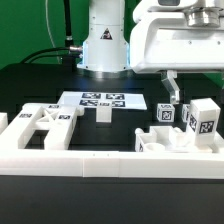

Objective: Assemble chair

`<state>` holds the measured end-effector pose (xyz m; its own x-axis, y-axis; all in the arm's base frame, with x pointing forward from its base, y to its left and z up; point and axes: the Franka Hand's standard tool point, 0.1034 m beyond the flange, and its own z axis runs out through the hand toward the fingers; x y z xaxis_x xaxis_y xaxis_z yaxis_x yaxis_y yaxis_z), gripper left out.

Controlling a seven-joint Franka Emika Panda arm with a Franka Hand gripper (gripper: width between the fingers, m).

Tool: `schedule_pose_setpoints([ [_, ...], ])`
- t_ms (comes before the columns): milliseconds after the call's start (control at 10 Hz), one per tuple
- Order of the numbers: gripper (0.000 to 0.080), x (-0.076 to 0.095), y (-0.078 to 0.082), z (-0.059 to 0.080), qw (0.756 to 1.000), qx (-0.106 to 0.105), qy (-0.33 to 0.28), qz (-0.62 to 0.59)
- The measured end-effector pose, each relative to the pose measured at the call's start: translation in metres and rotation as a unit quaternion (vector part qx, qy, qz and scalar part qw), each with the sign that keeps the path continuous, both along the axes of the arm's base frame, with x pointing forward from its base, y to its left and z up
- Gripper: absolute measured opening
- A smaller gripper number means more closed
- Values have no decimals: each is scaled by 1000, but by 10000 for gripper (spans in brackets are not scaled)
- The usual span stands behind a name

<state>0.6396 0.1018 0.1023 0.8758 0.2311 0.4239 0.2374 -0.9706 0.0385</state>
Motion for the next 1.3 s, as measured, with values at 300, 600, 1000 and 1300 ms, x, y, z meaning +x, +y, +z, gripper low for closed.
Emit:
schedule_pose_setpoints([
  [300,648,4,-8,6,1000,-6,0,5],
  [600,649,4,-11,14,1000,-12,9,15],
  [1000,649,-1,-11,4,996,-18,80,16],
  [1300,649,-2,-7,0,984,-26,178,17],
])
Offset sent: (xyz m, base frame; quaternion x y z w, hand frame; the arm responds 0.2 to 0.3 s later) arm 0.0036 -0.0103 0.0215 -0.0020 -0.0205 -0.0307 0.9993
